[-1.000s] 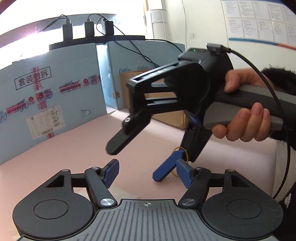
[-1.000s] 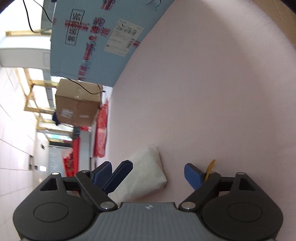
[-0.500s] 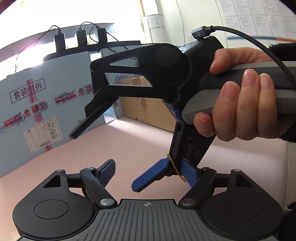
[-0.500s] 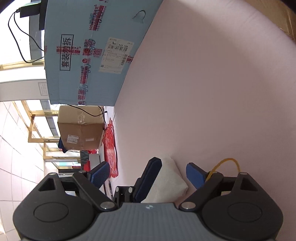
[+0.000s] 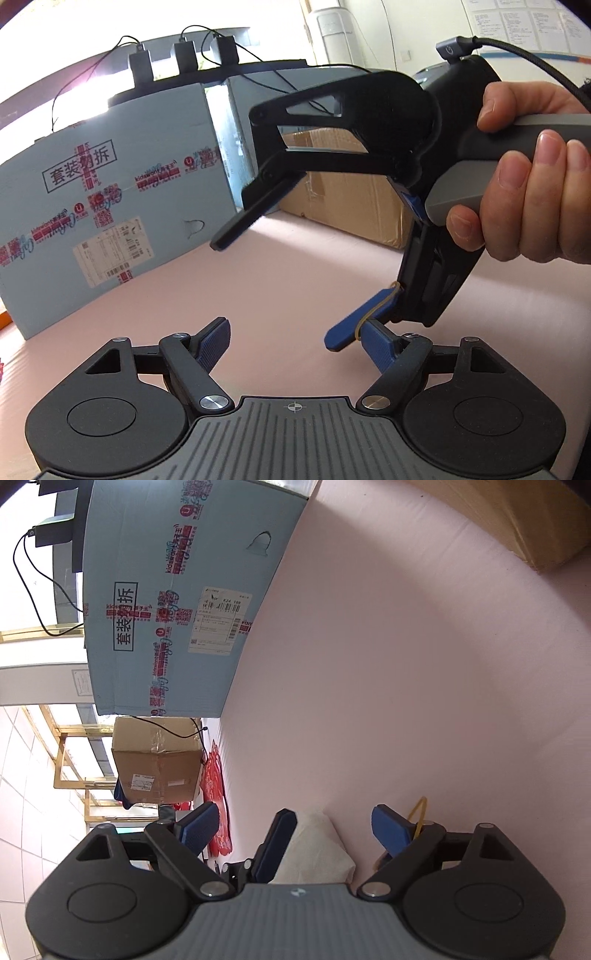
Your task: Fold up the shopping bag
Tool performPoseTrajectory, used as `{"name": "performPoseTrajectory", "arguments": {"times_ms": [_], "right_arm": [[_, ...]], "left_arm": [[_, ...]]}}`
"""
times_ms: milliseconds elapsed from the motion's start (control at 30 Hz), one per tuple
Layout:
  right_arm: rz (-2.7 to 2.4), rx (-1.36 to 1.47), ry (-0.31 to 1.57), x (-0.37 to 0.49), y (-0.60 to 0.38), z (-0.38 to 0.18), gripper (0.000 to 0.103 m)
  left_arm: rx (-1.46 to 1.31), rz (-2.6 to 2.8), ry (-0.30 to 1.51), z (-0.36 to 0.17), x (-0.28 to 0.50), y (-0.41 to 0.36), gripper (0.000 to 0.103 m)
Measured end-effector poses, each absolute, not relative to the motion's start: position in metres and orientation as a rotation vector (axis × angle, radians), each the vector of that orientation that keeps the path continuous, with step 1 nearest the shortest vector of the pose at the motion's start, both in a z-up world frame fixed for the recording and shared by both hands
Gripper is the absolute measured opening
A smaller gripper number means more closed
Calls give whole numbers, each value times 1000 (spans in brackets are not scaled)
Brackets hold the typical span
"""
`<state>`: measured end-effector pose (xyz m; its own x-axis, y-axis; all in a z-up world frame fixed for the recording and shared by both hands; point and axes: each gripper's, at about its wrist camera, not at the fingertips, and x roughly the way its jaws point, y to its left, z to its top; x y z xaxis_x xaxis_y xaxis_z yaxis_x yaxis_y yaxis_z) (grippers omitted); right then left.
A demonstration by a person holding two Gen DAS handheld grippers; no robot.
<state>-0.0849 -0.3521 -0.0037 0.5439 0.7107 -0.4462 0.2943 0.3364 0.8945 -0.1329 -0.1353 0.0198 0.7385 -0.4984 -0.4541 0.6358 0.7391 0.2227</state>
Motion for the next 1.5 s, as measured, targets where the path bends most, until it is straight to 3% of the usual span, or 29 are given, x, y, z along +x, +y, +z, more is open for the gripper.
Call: {"name": "performPoseTrajectory", "arguments": {"times_ms": [333, 467, 500, 533, 633, 800, 933, 1133, 1167, 1200, 1233, 1267, 1300, 1400, 1500], "right_arm": [[400, 1049, 1097, -92, -346, 5, 91], [476, 927, 1132, -105, -349, 13, 79], [495, 906, 1123, -108, -349, 15, 67], [517, 860, 1093, -115, -349, 19, 63], [436, 621, 1023, -127, -346, 35, 59], [300, 341, 986, -135, -336, 37, 44], [286, 256, 944, -134, -325, 36, 41], [269, -22, 876, -144, -292, 32, 38], [270, -80, 848, -150, -285, 30, 36], [277, -89, 834, -153, -284, 30, 28], [292, -64, 824, -156, -287, 30, 20], [303, -17, 825, -156, -292, 32, 1], [315, 32, 834, -155, -296, 33, 1], [352, 177, 833, -151, -305, 31, 1], [387, 350, 778, -146, -314, 31, 1]], "left_arm": [[374, -554, 428, 19, -115, -129, 80], [330, -548, 442, 25, -126, -110, 80], [310, -537, 449, 27, -128, -102, 80], [285, -522, 456, 30, -130, -91, 80], [222, -497, 482, 35, -135, -65, 80], [320, -486, 426, 40, -155, -54, 80], [405, -588, 352, 47, -179, -63, 79], [527, -621, 520, 16, -164, -74, 79], [504, -618, 533, 14, -159, -71, 76], [486, -611, 538, 14, -152, -70, 67], [466, -607, 544, 14, -145, -68, 64], [439, -620, 554, 14, -139, -66, 56], [400, -644, 567, 15, -133, -62, 43], [392, -652, 533, 18, -127, -59, 27], [441, -666, 444, 23, -123, -66, 21]]}}
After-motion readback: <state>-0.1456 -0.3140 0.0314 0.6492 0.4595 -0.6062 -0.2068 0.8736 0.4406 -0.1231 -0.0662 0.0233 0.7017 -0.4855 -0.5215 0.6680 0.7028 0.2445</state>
